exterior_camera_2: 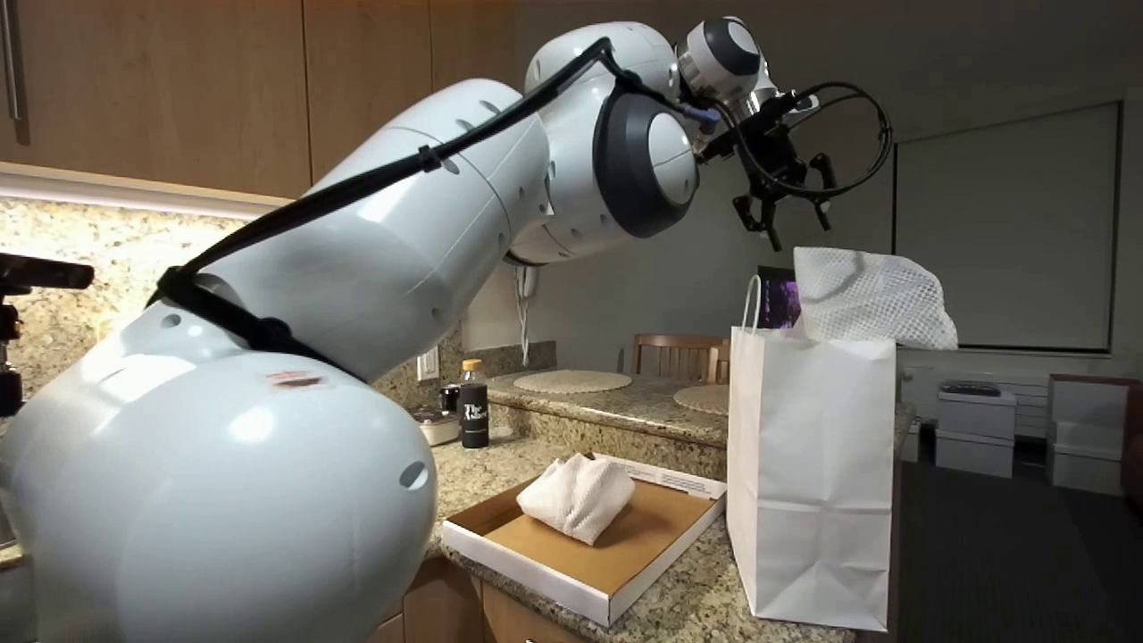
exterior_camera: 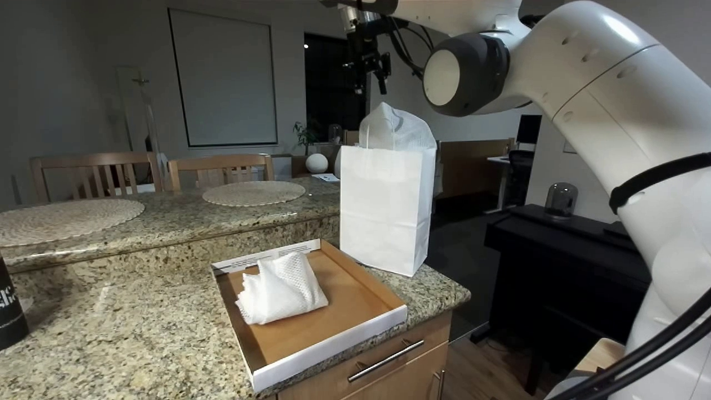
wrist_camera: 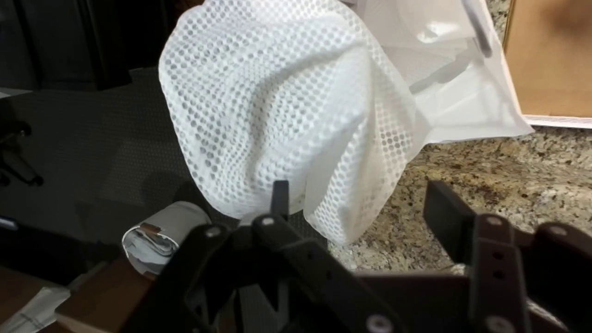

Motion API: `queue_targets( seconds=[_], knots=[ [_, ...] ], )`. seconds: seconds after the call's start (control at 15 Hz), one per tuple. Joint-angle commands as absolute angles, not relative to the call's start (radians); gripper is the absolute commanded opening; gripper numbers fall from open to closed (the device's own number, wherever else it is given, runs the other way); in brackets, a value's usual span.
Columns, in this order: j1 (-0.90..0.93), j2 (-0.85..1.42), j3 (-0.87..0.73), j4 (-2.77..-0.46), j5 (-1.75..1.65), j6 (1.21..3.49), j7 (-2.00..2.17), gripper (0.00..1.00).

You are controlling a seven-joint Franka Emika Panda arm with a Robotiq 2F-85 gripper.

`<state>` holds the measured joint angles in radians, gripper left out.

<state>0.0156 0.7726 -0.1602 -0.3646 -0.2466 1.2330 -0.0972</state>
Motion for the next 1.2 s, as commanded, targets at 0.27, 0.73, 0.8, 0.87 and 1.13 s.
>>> queue_targets(
  seconds=[0.27, 0.73, 0.8, 0.87, 1.13],
  knots=[
    [-0.165, 0.627, -0.054, -0.369, -0.036, 1.180, -0.096, 1.00],
    [-0.458, 0.644, 0.006, -0.382, 0.222, 1.259, 0.041, 1.00],
    [-0.481, 0.662, 0.008, -0.387, 0.242, 1.290, 0.072, 1.00],
    [-0.497, 0.678, 0.011, -0.395, 0.260, 1.320, 0.109, 1.00],
    [-0.504, 0.784, -0.002, -0.368, 0.260, 1.429, 0.258, 1.00]
  ],
)
